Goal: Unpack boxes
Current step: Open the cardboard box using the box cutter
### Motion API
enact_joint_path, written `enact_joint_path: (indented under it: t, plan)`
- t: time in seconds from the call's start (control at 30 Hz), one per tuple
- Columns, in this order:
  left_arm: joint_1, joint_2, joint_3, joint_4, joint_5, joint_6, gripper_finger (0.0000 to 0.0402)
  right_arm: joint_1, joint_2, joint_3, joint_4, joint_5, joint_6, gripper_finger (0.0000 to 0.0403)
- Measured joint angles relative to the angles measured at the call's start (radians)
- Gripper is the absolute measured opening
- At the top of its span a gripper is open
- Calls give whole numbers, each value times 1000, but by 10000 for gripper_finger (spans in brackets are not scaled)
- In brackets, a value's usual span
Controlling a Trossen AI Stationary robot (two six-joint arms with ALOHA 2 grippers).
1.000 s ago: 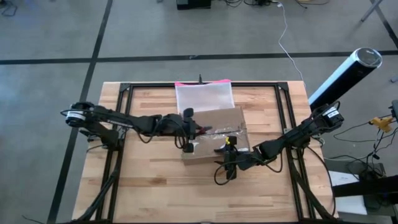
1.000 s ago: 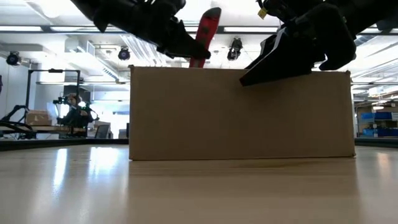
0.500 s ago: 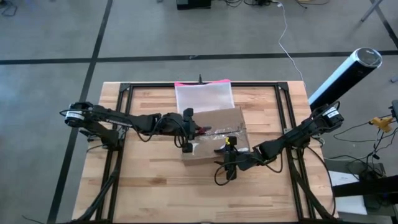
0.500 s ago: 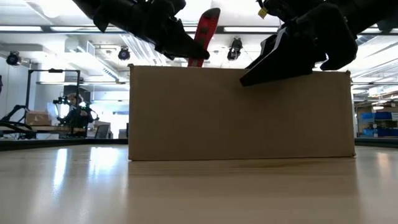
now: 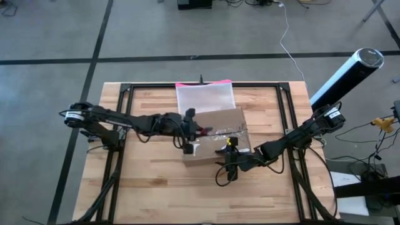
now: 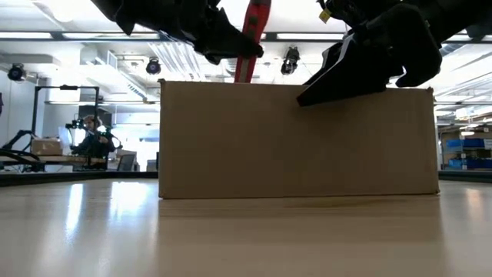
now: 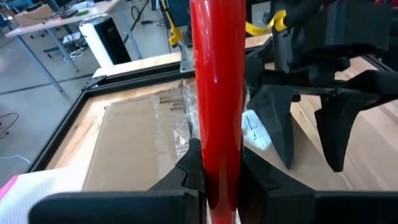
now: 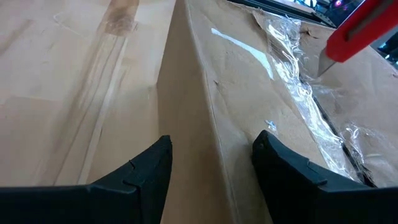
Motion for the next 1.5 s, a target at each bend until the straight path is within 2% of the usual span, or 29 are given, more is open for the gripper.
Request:
enact_joint_path:
  t: [0.47, 1.0, 1.5]
  plan:
    - [15, 54, 0, 26, 1, -1, 35, 0, 0, 0, 3, 2, 0, 199]
    - [27, 55, 0, 23, -3, 9, 35, 0, 1, -1, 8, 3, 5, 199]
    - [27, 50, 0, -105, -3, -33, 35, -1, 2, -1, 11, 1, 1, 199]
